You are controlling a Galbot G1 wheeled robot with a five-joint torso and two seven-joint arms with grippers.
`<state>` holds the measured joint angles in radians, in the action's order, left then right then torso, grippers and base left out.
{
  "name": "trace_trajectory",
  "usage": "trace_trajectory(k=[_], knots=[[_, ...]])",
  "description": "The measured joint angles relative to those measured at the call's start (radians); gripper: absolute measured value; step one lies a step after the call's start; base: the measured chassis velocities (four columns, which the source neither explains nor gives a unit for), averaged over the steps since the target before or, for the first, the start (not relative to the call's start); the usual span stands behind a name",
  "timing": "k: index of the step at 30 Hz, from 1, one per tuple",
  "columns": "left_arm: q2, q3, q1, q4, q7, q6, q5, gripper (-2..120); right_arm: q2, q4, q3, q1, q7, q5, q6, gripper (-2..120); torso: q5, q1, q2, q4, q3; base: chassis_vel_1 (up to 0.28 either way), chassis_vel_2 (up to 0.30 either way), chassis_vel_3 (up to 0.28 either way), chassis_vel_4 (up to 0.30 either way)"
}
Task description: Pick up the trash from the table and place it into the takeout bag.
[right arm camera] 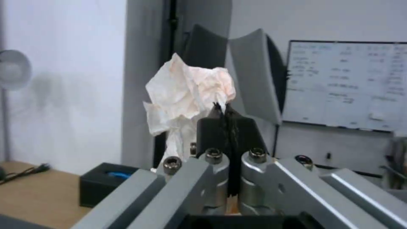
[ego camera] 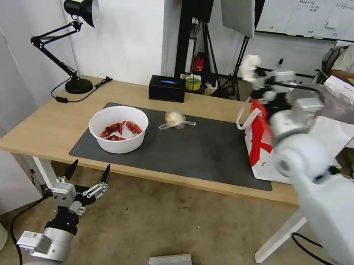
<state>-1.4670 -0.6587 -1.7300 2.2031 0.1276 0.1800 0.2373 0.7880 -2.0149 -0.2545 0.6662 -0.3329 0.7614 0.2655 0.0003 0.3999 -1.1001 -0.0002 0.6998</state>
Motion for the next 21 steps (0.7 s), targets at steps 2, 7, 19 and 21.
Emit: trace_trajectory(k=[2, 7, 19, 21], knots=[[-0.004, 0.004, -0.003, 0.0, 0.0, 0.0, -0.005, 100, -0.012, -0.004, -0.048, 0.031, 0.001, 0.012, -0.004, 0, 0.0, 0.0, 0.0, 0.0001, 0.0, 0.0, 0.0, 0.0, 0.0], [-0.006, 0.007, -0.008, 0.002, 0.001, 0.001, -0.008, 100, -0.008, 0.017, -0.157, 0.081, -0.027, 0.035, -0.006, 0, -0.0002, 0.0, 0.0, 0.0002, 0.0, 0.0, 0.0, 0.0, 0.0], [-0.013, 0.006, -0.018, 0.011, 0.002, 0.016, -0.029, 100, 0.029, 0.045, -0.244, 0.114, -0.248, 0.23, 0.089, 0, -0.0002, 0.0, 0.0, 0.0003, 0.0, 0.0, 0.0, 0.0, 0.0], [-0.019, 0.01, -0.02, 0.011, 0.003, 0.021, -0.034, 100, 0.029, 0.048, -0.244, 0.096, -0.33, 0.309, 0.129, 0, -0.0003, 0.0, 0.0, 0.0003, 0.0, 0.0, 0.0, 0.0, 0.0]])
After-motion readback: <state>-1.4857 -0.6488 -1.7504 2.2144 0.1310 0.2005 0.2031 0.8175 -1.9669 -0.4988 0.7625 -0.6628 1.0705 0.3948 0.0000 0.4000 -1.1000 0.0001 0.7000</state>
